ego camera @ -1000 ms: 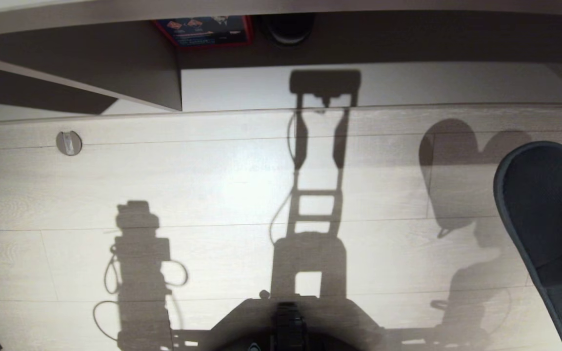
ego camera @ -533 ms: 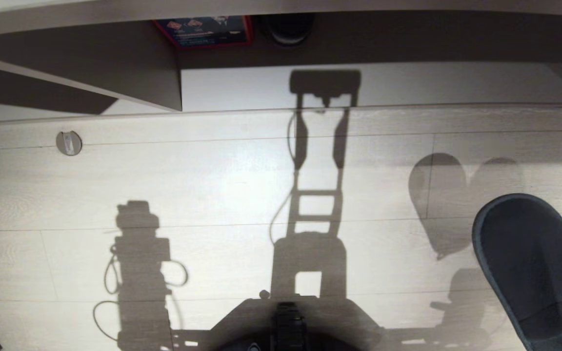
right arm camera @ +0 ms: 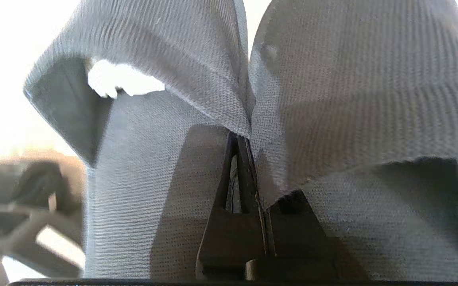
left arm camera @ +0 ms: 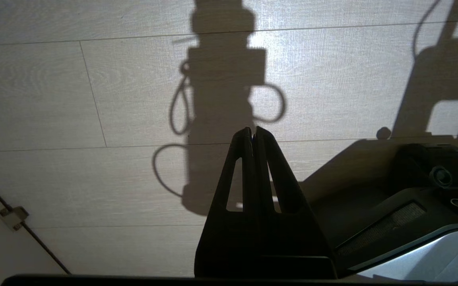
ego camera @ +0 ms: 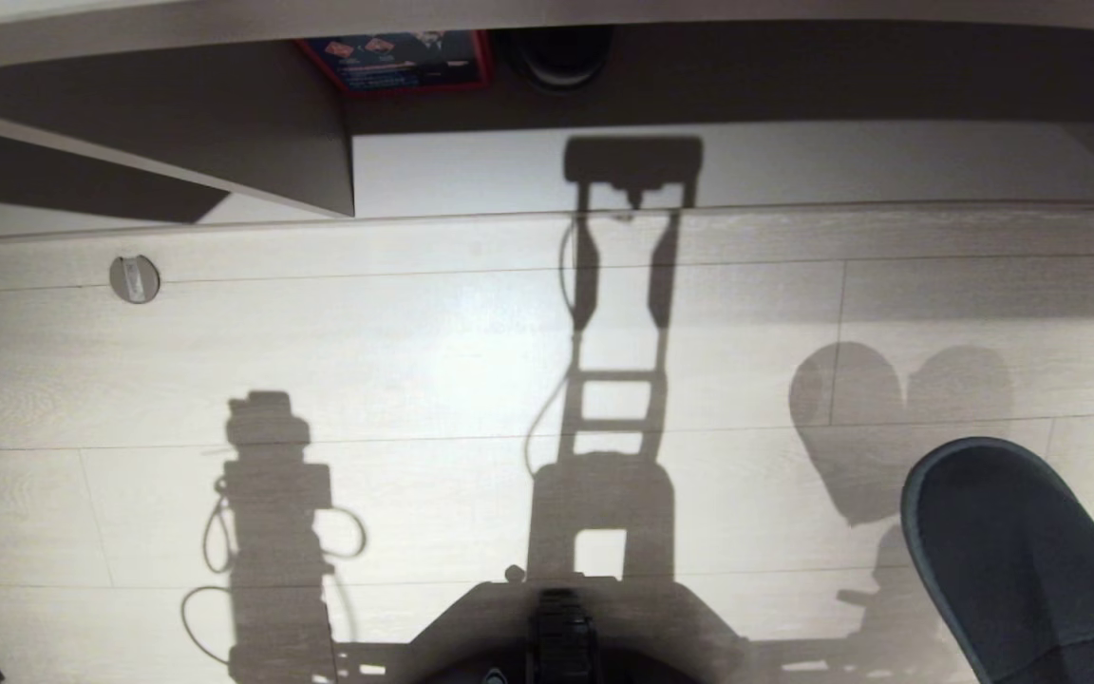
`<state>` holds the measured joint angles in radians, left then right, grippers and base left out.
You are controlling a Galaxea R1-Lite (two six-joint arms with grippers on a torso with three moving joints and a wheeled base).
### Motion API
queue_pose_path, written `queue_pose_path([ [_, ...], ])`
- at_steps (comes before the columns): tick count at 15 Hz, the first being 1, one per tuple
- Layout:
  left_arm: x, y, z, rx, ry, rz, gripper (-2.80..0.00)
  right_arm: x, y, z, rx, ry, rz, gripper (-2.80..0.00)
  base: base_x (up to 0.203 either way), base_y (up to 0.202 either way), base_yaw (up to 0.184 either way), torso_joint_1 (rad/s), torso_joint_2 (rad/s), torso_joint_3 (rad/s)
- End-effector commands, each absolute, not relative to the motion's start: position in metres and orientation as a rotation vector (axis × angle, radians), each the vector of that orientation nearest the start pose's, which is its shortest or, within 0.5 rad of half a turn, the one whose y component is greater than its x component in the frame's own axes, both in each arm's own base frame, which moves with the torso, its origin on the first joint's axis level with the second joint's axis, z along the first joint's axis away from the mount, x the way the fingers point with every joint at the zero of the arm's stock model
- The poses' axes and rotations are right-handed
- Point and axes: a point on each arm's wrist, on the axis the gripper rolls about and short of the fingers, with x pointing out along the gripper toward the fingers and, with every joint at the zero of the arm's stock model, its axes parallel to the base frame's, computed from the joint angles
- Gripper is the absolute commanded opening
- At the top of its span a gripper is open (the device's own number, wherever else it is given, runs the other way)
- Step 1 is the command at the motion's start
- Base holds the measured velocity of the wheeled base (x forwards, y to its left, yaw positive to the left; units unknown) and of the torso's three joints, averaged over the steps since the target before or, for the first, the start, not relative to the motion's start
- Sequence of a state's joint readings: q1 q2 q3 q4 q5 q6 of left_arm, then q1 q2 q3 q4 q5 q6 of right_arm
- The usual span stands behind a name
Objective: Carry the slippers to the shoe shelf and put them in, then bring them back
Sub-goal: Place the slippers on the floor
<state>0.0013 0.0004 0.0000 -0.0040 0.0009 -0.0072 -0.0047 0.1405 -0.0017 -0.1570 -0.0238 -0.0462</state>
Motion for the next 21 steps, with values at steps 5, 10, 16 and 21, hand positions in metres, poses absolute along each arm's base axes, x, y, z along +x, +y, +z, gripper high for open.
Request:
queue_pose_path([
  [5, -0.023, 0.000, 0.076, -0.008, -0.005, 0.003, -2.80, -0.018, 0.000, 0.082, -0.046, 0.023, 0.003, -2.80, 0.000, 0.000, 0.000, 0.000, 0.00, 0.000],
  [10, -0.023, 0.000, 0.076, -0.008, -0.005, 0.003, -2.80, -0.022, 0.000, 0.075, -0.047, 0.021, 0.007, -2.80, 0.000, 0.000, 0.000, 0.000, 0.00, 0.000],
  [16, -0.023, 0.000, 0.076, -0.008, -0.005, 0.003, -2.80, -0.023, 0.000, 0.075, -0.031, 0.008, 0.002, -2.80, 0.000, 0.000, 0.000, 0.000, 0.00, 0.000],
  [21, -0.023, 0.000, 0.076, -0.006, -0.005, 0.003, -2.80, -0.023, 0.000, 0.075, -0.017, 0.008, 0.000, -2.80, 0.000, 0.000, 0.000, 0.000, 0.00, 0.000],
])
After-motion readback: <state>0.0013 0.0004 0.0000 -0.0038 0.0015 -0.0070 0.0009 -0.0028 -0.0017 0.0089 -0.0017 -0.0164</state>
